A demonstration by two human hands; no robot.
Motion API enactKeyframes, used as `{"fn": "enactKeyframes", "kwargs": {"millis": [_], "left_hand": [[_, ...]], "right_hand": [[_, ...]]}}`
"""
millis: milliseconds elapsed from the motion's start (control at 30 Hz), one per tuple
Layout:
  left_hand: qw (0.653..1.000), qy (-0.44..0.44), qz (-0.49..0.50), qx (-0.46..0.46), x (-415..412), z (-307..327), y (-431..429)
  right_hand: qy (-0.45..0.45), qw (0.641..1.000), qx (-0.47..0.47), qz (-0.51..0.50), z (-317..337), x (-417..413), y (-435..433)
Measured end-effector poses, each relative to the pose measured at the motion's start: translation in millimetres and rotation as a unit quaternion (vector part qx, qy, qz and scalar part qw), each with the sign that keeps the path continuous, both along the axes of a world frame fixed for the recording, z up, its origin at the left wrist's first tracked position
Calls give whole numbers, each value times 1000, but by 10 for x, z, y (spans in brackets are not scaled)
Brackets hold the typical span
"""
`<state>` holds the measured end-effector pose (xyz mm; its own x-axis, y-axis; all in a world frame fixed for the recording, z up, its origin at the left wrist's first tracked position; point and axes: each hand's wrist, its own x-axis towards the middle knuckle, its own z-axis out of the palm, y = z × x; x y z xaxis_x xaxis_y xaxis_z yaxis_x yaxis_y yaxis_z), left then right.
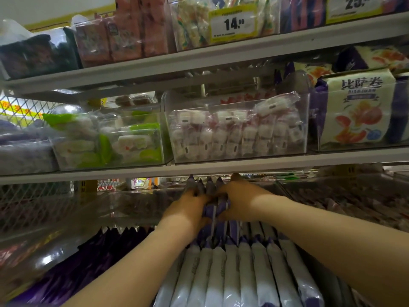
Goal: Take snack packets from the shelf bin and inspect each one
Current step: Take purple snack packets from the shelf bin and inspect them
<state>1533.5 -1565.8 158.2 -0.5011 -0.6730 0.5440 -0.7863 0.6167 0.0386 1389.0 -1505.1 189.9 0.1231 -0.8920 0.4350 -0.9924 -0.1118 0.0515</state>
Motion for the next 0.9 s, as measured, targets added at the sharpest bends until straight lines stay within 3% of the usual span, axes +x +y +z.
{"fn": "enactKeyframes", "kwargs": {"millis": [100, 233, 400, 467, 667, 767, 900], "left_hand": [[1000, 23, -1, -11, 16, -41, -11], [998, 54, -25, -27, 29, -93, 11], [978, 152, -108, -99, -2, -68, 149], [973, 153, -131, -113, -110, -53, 216], [979, 147, -134, -47, -603, -45, 290], [957, 231, -176, -17, -644, -14, 220], [914, 299, -238, 136, -460, -159, 21]], "right_hand": [[-53, 997, 21, 49, -30, 0, -26], [-121, 988, -59, 77, -175, -88, 4], [-102, 986, -115, 58, -66, -305, 86], [-92, 987, -122, 41, -49, -460, 159], [-18, 994, -92, -63, -102, -877, 347], [-32, 997, -65, -29, -30, -926, 324], [-24, 998, -58, -6, -29, -921, 282]]}}
